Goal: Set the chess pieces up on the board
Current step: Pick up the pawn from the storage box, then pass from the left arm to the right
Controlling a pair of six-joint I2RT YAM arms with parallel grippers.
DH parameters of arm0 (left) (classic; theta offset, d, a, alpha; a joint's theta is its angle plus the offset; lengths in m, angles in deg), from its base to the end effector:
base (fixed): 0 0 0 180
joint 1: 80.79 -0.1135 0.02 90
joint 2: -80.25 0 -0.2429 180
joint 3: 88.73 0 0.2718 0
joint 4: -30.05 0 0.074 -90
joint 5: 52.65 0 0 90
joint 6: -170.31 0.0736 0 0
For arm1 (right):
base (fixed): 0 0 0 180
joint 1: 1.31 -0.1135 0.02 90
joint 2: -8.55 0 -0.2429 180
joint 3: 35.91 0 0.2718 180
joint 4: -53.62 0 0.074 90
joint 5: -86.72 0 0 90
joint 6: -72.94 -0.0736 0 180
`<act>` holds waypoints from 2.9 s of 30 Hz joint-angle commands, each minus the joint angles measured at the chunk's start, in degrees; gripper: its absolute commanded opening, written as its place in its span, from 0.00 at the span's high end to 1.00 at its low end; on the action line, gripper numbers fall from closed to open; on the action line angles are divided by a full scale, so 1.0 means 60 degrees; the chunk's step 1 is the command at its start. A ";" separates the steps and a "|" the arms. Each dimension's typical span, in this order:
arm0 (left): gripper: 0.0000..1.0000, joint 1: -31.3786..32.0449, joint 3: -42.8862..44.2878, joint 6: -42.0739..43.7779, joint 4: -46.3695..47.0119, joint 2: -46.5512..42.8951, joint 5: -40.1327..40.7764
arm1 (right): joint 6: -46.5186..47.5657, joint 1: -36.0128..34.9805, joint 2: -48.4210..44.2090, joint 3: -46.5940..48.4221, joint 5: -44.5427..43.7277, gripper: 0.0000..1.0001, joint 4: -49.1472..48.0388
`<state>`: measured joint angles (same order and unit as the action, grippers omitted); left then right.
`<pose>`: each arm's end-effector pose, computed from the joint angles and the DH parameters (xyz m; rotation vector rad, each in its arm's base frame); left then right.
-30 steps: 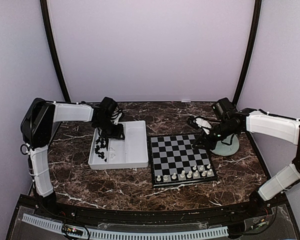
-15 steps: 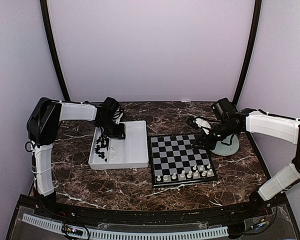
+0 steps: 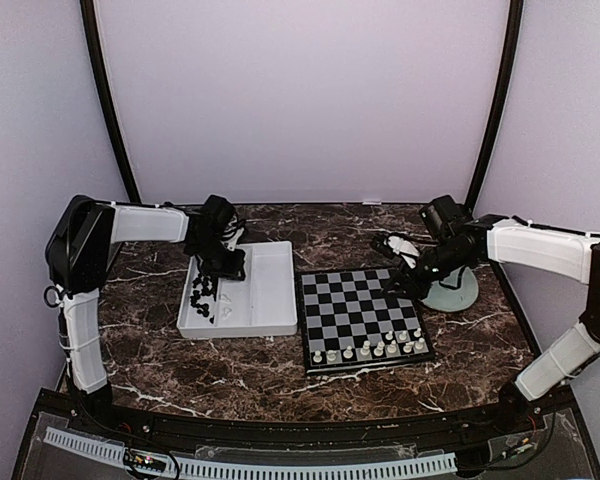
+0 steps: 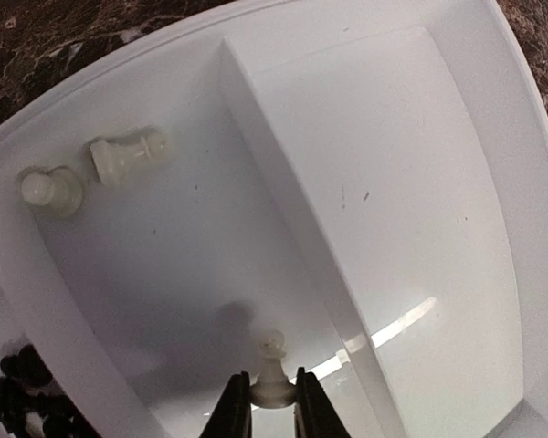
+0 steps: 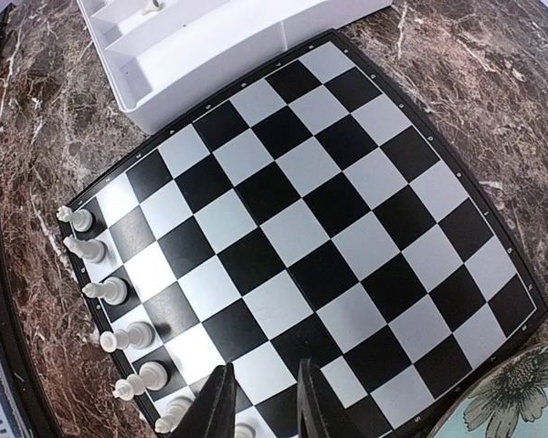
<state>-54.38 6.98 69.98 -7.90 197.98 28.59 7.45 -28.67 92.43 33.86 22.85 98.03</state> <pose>0.4056 -0.2139 0.0996 0.4263 2.6270 -0.4183 0.2789 0.1808 0.1693 -1.2609 2.2126 0.6074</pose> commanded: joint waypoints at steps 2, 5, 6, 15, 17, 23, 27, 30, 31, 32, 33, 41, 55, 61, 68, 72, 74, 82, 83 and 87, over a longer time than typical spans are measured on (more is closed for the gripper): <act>0.89 0.0007 -0.1221 0.0975 -0.0148 -0.2499 -0.0186 | -0.0142 0.0037 0.0536 0.1232 0.0825 0.74 0.0108; 0.88 0.0020 -0.2160 0.1507 0.0937 -0.3632 -0.1638 | -0.0441 0.0025 0.1121 0.2223 0.1595 0.73 0.0282; 0.87 0.0050 -0.2644 0.1548 0.1479 -0.4214 -0.2271 | -0.0650 0.0017 0.1365 0.2736 0.1889 0.73 0.0355; 0.86 0.0934 -0.3616 0.2083 0.2718 -0.6264 -0.3867 | -0.3131 -0.0608 0.3641 0.5485 0.4719 0.68 0.0158; 0.86 0.1192 -0.3475 0.2138 0.2607 -0.6334 -0.3825 | -0.3978 -0.0786 0.3892 0.5588 0.5377 0.64 -0.0405; 0.86 0.1860 -0.2927 0.2121 0.2511 -0.6110 -0.3772 | -0.5642 -0.1359 0.4494 0.5886 0.6675 0.60 -0.1392; 0.86 0.2138 -0.2729 0.2091 0.2551 -0.5942 -0.3714 | -0.6857 -0.1579 0.4551 0.5553 0.7127 0.59 -0.2557; 0.86 0.2338 -0.2644 0.2062 0.2639 -0.5850 -0.3713 | -0.7819 -0.1668 0.4564 0.5224 0.7375 0.59 -0.3515; 0.86 0.2402 -0.2589 0.2060 0.2644 -0.5779 -0.3712 | -0.8033 -0.1685 0.4578 0.5169 0.7459 0.59 -0.3758; 0.86 0.2428 -0.2568 0.2077 0.2637 -0.5750 -0.3712 | -0.8204 -0.1693 0.4593 0.5112 0.7517 0.59 -0.3955; 0.86 0.2469 -0.2505 0.2082 0.2596 -0.5680 -0.3679 | -0.8345 -0.1714 0.4615 0.5094 0.7560 0.59 -0.4121; 0.86 0.2582 -0.2298 0.2131 0.2687 -0.5487 -0.3599 | -0.8438 -0.1884 0.4582 0.5035 0.7670 0.60 -0.4273; 0.86 0.2589 -0.2291 0.2161 0.2783 -0.5424 -0.3491 | -0.8576 -0.1927 0.4539 0.4784 0.7751 0.77 -0.4538; 0.86 0.2601 -0.2291 0.2190 0.2826 -0.5369 -0.3425 | -0.8728 -0.1951 0.4520 0.4721 0.7788 0.79 -0.4719; 0.86 0.2614 -0.2257 0.2161 0.2921 -0.5283 -0.3503 | -0.8787 -0.1989 0.4562 0.4751 0.7756 0.79 -0.4773; 0.86 0.2612 -0.2254 0.2161 0.2924 -0.5265 -0.3499 | -0.8785 -0.1985 0.4580 0.4736 0.7732 0.83 -0.4792; 0.86 0.2608 -0.2265 0.2153 0.2924 -0.5277 -0.3506 | -0.8787 -0.1984 0.4580 0.4736 0.7723 0.86 -0.4793; 0.70 0.2610 -0.2340 0.2379 0.2676 -0.5389 -0.3101 | -0.6990 -0.1886 0.4580 0.5476 0.6901 0.93 -0.2877; 0.65 0.2606 -0.2400 0.2446 0.2584 -0.5543 -0.2882 | -0.6490 -0.1830 0.4555 0.5638 0.6625 0.93 -0.2311; 0.56 0.2602 -0.3010 0.2936 0.2499 -0.6286 -0.1741 | -0.4313 -0.1505 0.4171 0.5831 0.5192 0.94 -0.0530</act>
<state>-38.99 -8.74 84.12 8.21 165.68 11.48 -33.18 -39.20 119.57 66.71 62.63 83.19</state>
